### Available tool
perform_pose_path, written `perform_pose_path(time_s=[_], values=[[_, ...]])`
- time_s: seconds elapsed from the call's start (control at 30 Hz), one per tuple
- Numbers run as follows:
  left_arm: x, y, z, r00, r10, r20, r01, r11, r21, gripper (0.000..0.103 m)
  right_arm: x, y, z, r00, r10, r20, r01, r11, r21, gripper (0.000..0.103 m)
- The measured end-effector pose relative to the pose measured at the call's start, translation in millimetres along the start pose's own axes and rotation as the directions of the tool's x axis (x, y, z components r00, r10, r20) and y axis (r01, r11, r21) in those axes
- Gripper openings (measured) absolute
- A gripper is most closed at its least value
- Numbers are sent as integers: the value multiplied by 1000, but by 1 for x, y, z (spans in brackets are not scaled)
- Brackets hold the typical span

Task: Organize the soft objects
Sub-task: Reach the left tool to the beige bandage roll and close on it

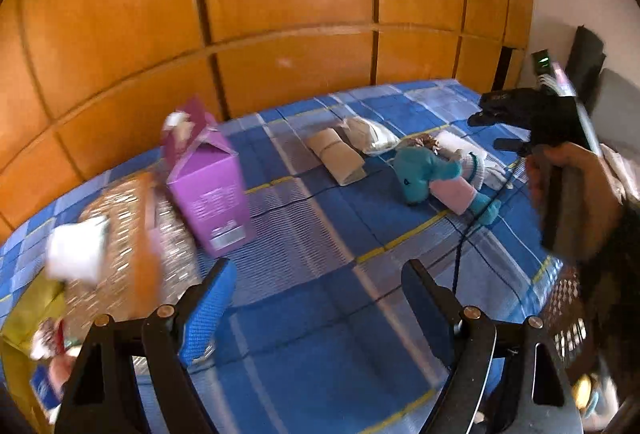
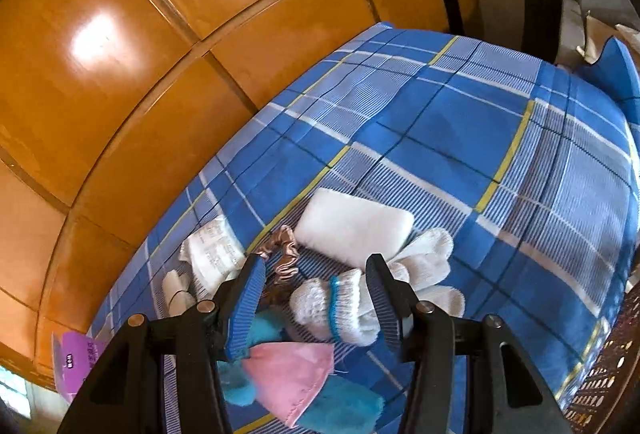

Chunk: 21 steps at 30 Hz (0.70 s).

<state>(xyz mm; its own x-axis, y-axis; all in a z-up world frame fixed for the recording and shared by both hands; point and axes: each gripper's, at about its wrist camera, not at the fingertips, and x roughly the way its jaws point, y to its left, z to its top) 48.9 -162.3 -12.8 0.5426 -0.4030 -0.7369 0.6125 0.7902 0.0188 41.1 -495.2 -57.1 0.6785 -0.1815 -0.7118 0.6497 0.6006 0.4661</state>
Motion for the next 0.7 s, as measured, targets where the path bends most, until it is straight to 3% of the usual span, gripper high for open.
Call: perform_pose_path(time_s=[0.33,0.7], values=[[96,-17,65,996,-35,-84,30,997,-64,83,4,11,-2,997,67,-32,-68,997,-30,53],[195,-13,113,985,-24,-172,-2,988,-153,80,11,16,-6,988,128,-91,-131,991,-31,53]])
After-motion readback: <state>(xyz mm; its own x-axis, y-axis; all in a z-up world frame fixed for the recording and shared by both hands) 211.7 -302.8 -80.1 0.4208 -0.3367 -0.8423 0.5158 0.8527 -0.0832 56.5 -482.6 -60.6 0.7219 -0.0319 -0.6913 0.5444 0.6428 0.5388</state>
